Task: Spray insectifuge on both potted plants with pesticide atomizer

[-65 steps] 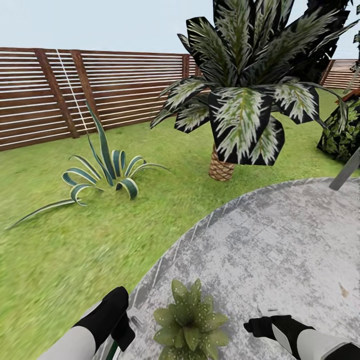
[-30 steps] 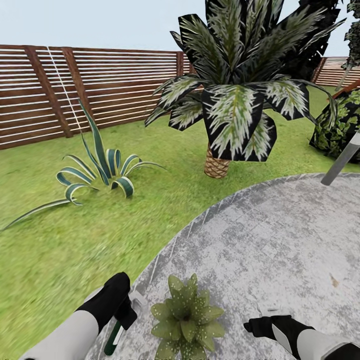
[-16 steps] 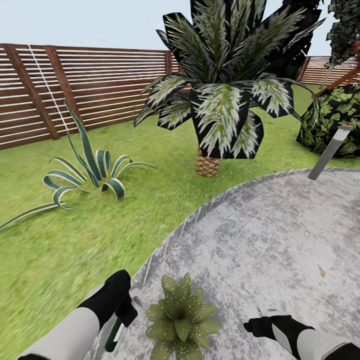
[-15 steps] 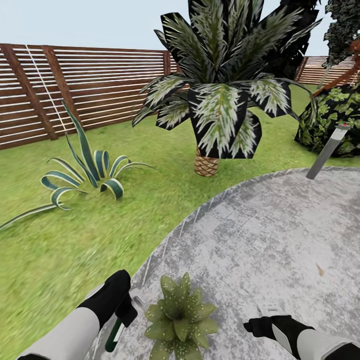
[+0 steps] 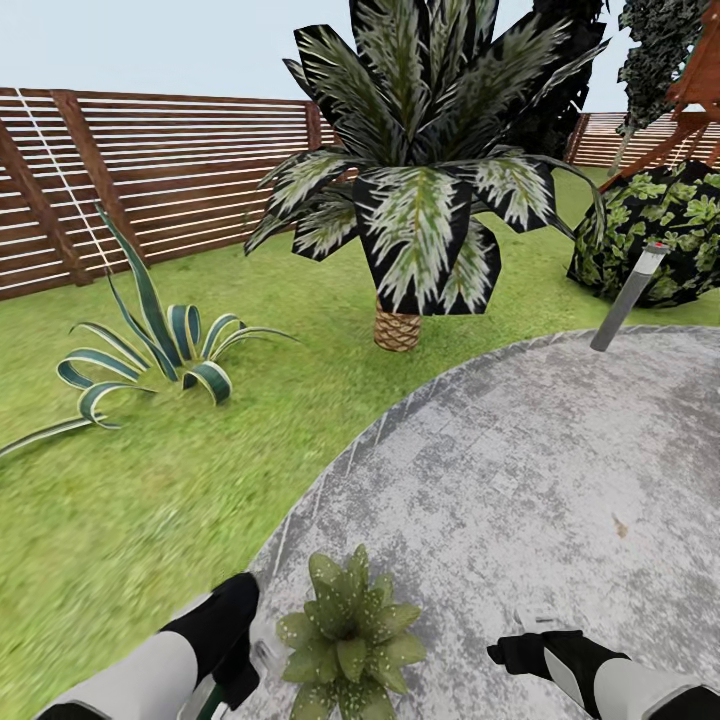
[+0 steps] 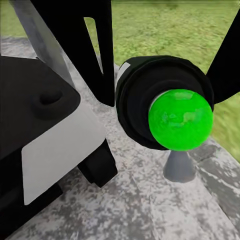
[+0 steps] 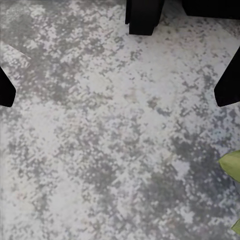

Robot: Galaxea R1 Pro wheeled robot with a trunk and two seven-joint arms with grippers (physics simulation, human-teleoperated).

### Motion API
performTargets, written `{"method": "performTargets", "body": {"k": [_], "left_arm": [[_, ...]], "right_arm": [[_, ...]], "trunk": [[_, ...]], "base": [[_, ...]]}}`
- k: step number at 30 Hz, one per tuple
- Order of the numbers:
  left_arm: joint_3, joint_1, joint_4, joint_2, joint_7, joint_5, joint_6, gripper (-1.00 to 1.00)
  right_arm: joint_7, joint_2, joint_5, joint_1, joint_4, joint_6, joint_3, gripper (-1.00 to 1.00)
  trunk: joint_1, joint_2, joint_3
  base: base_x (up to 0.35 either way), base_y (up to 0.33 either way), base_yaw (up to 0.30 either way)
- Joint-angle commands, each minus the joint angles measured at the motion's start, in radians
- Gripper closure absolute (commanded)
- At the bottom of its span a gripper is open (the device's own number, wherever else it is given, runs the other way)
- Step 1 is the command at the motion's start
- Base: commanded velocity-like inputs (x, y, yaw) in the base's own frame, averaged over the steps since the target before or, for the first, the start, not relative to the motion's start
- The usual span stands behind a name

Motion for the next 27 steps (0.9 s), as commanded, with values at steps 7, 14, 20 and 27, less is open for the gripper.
{"method": "performTargets", "body": {"k": [7, 14, 20, 27], "left_arm": [[-0.006, 0.007, 0.007, 0.001, -0.01, -0.01, 0.0, 1.0], [0.002, 0.003, -0.105, 0.002, -0.01, -0.002, -0.021, 1.0], [0.023, 0.003, -0.151, 0.0, -0.01, 0.005, -0.073, 1.0], [0.024, 0.003, -0.154, 0.001, -0.01, 0.09, -0.078, 1.0]], "right_arm": [[0.005, 0.0, -0.01, -0.001, 0.002, 0.001, 0.01, -1.0], [0.005, 0.0, -0.009, -0.001, 0.002, 0.0, 0.009, -1.0], [0.005, 0.0, -0.01, -0.001, 0.002, 0.0, 0.007, -1.0], [0.005, 0.0, -0.01, -0.001, 0.002, 0.0, 0.004, -1.0]], "trunk": [[0.0, 0.0, -0.001], [0.0, 0.0, -0.001], [0.0, 0.0, -0.001], [0.0, 0.0, -0.008]], "base": [[0.0, 0.0, 0.0], [0.0, 0.0, 0.0], [0.0, 0.0, 0.0], [0.0, 0.0, 0.0]]}}
